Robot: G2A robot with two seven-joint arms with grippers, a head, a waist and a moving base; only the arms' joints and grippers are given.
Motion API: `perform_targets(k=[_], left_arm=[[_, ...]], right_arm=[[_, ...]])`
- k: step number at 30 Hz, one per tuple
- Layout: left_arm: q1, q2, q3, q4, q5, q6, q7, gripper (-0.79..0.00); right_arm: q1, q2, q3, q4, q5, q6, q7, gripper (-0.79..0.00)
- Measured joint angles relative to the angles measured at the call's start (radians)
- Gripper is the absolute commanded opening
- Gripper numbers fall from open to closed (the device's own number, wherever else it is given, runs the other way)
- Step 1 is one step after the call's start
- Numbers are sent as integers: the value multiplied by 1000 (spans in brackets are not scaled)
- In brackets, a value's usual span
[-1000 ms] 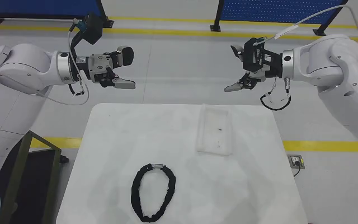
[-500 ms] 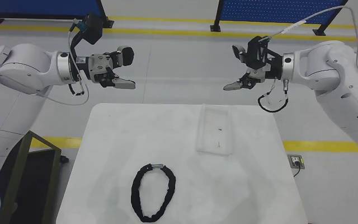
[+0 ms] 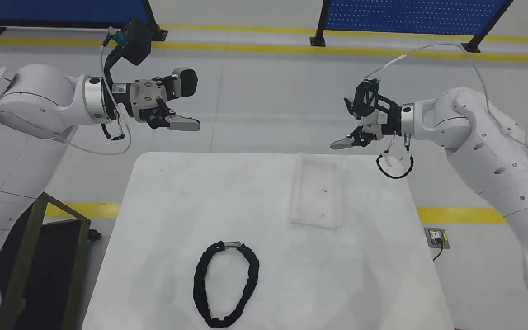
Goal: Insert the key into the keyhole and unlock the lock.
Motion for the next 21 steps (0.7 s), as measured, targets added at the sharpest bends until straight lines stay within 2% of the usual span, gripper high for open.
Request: perform_targets(k=[7,13,17,21], left_arm=[[0,0,0,0,0,0,0,0],[0,0,0,0,0,0,0,0],[0,0,0,0,0,0,0,0],[0,0,0,0,0,0,0,0]], right_arm=[[4,-51,-55,85,79,-4,134,0],[28,-109,-130,148,249,57,409,0],[39,-153,-171,195,435,167,593,0],[51,-190,-188,250,574,290,715,0]])
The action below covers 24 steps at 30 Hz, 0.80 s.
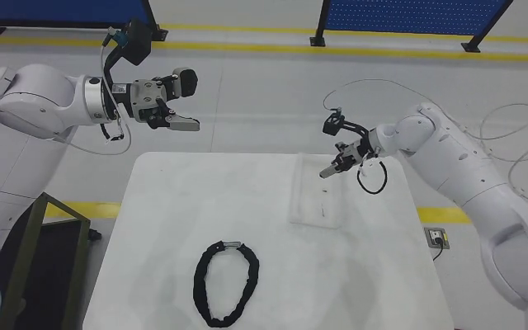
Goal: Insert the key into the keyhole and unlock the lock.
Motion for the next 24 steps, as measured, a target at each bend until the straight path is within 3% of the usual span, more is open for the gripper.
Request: perform_targets(k=[5,11,24], left_arm=[[0,0,0,0,0,0,0,0],[0,0,0,0,0,0,0,0],[0,0,0,0,0,0,0,0]], right_arm=[[7,-48,-8,64,17,166,13,0],[8,-92,-30,105,-88,309,-43,0],[9,-97,-34,107,-112,318,-47,0]])
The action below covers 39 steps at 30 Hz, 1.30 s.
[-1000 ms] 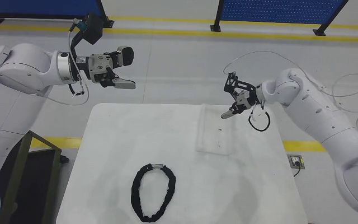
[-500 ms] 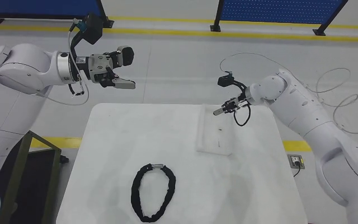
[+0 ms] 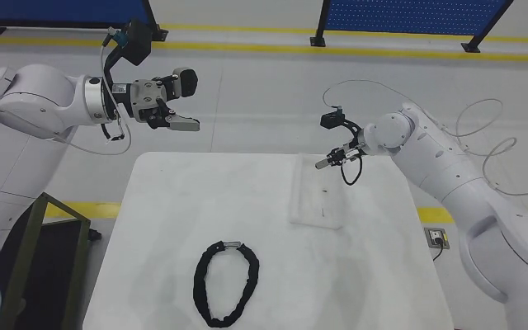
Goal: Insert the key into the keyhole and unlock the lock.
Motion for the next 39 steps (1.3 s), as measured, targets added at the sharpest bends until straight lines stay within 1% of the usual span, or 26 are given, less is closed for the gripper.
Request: perform_targets(k=[5,7,10,13,16,19,23,29,33,35,39], left_arm=[[0,0,0,0,0,0,0,0],[0,0,0,0,0,0,0,0],[0,0,0,0,0,0,0,0],[0,0,0,0,0,0,0,0],[0,0,0,0,0,0,0,0],[0,0,0,0,0,0,0,0],[0,0,0,0,0,0,0,0],[0,0,0,0,0,0,0,0],[0,0,0,0,0,0,0,0],[0,0,0,0,0,0,0,0],[0,0,0,0,0,0,0,0]], right_arm=[[0,0,0,0,0,0,0,0],[-4,0,0,4,-14,15,-15,0],[-18,3,8,-30,-61,111,-81,0],[-32,17,27,-82,-71,191,-83,0],[-62,43,47,-162,-87,301,-65,0],[-96,78,63,-264,-126,420,-24,0],[-121,125,86,-411,-198,573,77,0],[-160,174,118,-632,-298,777,168,0],[-201,188,126,-744,-328,907,202,0],[-223,189,129,-766,-323,940,188,0],[-248,179,118,-785,-316,975,149,0]])
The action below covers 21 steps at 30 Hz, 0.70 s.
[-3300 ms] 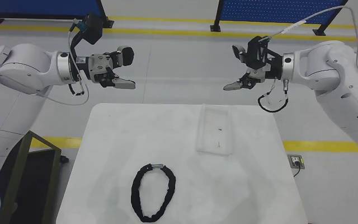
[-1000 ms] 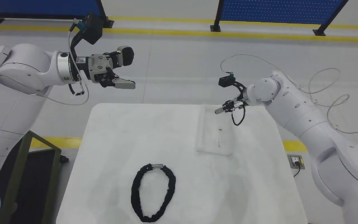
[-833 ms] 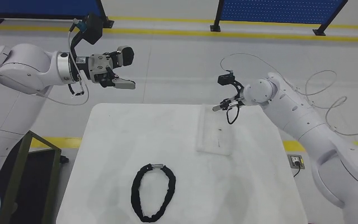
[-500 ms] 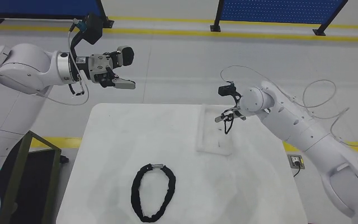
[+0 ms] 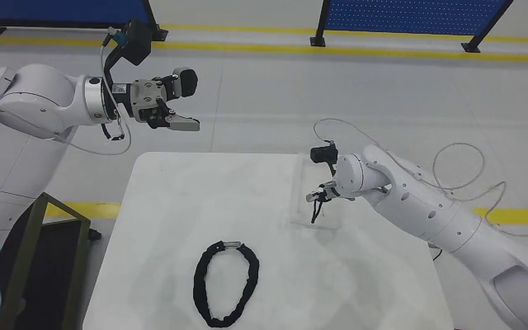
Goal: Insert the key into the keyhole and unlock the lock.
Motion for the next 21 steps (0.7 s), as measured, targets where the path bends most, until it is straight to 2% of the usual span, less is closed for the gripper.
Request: perform_targets(k=[21], left_arm=[[0,0,0,0,0,0,0,0]], right_arm=[[0,-89,-123,49,42,105,-104,0]])
